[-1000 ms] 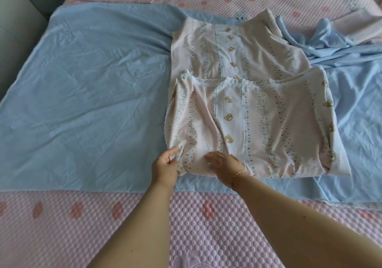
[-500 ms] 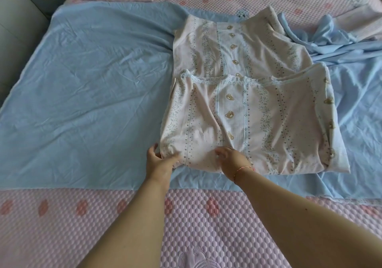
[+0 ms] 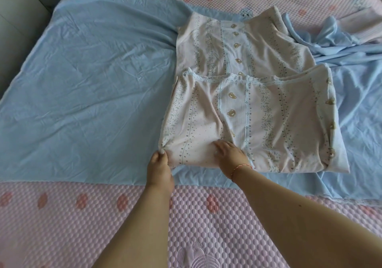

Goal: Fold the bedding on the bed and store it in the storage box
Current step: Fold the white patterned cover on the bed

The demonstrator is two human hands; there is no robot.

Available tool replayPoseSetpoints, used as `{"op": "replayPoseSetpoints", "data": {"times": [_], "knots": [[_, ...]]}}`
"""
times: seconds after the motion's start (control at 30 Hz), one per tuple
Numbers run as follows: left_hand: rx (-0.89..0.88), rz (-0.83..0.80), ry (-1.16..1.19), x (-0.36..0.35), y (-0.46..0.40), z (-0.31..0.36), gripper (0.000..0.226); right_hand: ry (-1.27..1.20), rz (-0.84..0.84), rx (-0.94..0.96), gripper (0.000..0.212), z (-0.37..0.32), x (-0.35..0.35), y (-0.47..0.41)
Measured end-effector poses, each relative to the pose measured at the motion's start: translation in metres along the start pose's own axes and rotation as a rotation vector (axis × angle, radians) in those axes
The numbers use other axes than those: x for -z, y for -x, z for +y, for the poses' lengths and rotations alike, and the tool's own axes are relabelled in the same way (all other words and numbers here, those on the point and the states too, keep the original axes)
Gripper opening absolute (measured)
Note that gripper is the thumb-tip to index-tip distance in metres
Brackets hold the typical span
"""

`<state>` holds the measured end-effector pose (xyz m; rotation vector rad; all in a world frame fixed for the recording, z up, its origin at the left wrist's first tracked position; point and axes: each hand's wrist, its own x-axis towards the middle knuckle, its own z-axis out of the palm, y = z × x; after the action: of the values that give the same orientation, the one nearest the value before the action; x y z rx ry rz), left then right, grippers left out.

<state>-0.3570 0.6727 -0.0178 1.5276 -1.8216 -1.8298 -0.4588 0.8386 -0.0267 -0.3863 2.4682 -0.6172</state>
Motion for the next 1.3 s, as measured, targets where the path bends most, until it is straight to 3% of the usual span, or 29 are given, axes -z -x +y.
{"op": "replayPoseSetpoints", "data": {"times": [0.1,0.2,0.3,0.4,0.5,0.57,0.63,0.73,0.83,0.93,1.0,1.1,1.2,1.3], "knots": [[-0.055,0.090,-0.098,0.015,-0.008,0.006,0.041,-0.006,-0.011,-0.100,0.046,0.013,0.005,-0.011],[-0.137,0.038,-0.200,0.010,-0.010,0.012,0.054,-0.072,-0.005,-0.190,0.052,0.020,0.013,-0.017],[-0.229,-0.006,-0.371,0.009,-0.014,0.010,0.053,-0.018,-0.055,-0.079,0.051,0.015,0.012,-0.012],[-0.215,0.145,-0.536,0.028,-0.030,-0.001,0.052,0.107,-0.091,-0.004,0.049,0.026,0.014,-0.008],[-0.053,0.250,-0.709,0.031,-0.035,-0.006,0.043,0.161,-0.115,-0.149,0.049,0.047,0.031,-0.015],[0.006,0.416,-0.793,0.012,-0.028,0.001,0.031,0.153,-0.100,-0.173,0.049,0.055,0.040,-0.018],[-0.207,0.514,-0.806,-0.019,-0.017,0.010,0.031,0.109,0.034,-0.177,0.045,0.062,0.049,-0.015],[-0.708,0.308,-0.871,-0.082,0.010,0.017,0.028,0.123,0.366,-0.292,0.033,0.082,0.062,0.001],[-0.897,-0.106,-0.949,-0.146,0.046,0.016,0.032,0.076,0.508,-0.423,0.027,0.106,0.071,0.015],[-0.835,-0.564,-1.109,-0.204,0.078,0.008,0.049,0.009,0.541,-0.441,0.026,0.134,0.081,0.022],[-0.746,-0.727,-1.147,-0.236,0.096,0.005,0.053,-0.009,0.558,-0.464,0.024,0.154,0.090,0.026],[-0.590,-0.818,-1.034,-0.268,0.115,0.003,0.054,-0.058,0.626,-0.555,0.026,0.178,0.103,0.033],[-0.573,-0.849,-1.002,-0.286,0.127,0.000,0.052,-0.253,0.659,-0.690,0.038,0.195,0.109,0.042],[-0.547,-0.849,-1.049,-0.298,0.137,-0.003,0.052,-0.359,0.594,-0.705,0.027,0.213,0.105,0.047]]}}
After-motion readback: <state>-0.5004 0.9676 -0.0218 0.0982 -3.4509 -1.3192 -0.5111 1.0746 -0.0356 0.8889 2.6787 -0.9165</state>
